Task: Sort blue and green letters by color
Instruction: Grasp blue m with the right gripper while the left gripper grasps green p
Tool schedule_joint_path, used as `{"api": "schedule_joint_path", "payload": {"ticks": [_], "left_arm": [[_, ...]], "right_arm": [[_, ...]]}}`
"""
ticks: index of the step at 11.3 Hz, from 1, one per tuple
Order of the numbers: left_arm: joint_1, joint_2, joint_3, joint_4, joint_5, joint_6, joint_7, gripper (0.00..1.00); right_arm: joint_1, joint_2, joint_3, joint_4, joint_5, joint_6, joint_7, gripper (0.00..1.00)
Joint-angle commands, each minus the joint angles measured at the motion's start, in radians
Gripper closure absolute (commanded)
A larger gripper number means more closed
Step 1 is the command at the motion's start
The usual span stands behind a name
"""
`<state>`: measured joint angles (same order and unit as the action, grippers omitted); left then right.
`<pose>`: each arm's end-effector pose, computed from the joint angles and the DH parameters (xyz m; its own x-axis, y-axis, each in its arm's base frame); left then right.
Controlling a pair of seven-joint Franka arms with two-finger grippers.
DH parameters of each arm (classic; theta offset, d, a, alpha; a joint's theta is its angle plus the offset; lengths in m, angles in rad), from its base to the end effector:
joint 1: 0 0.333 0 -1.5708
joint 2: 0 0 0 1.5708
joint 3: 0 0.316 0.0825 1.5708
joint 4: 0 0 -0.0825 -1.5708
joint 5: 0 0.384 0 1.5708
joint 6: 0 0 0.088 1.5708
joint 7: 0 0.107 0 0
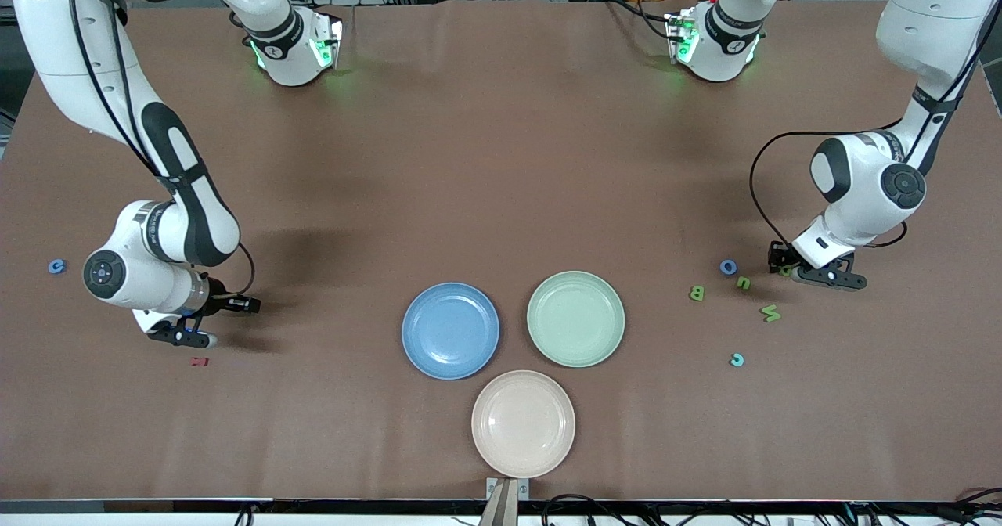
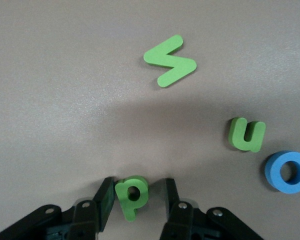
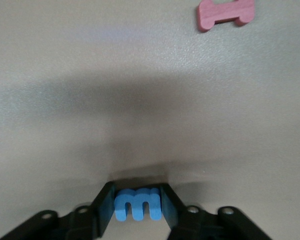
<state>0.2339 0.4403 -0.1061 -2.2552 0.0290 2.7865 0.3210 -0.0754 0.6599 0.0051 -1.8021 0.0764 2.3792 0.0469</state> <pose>0.5431 0.0668 0.1757 0.9737 -0.2052 0.0995 -0.2063 -0.9785 0.0012 0.6417 -0.0446 0.1714 0.9813 -0.1720 -0.0865 -0.1765 -0.9832 -0.0471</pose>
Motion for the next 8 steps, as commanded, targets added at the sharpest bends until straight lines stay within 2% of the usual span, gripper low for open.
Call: {"api": "schedule_joint_path", "payload": {"ticks": [1,4,6,8], "left_arm": [[0.004,0.000,-0.003,-0.034,-0.007,0.011,0.033,0.71],[0.004,0.006,-0.003,-0.032,-0.007,0.019,0.033,0.87],[-0.030,-0.041,-0.001,-0.015,-0.012,-0.005,0.015,0.93],[-0.103,-0.096,-0.001,0.069,-0.017,-0.196,-0.098,0.94]], "right_arm": [[-0.006,0.006,0.004,-0.023,0.008,0.023,0.002,1.00],[0.019,0.000,0.013,0.022,0.014,0.009,0.054,1.00],[0.080,0.000,0.013,0.070,0.013,-0.008,0.166,1.00],[0.144,0.004,0.015,0.124,0.016,-0.044,0.301,1.00]]}}
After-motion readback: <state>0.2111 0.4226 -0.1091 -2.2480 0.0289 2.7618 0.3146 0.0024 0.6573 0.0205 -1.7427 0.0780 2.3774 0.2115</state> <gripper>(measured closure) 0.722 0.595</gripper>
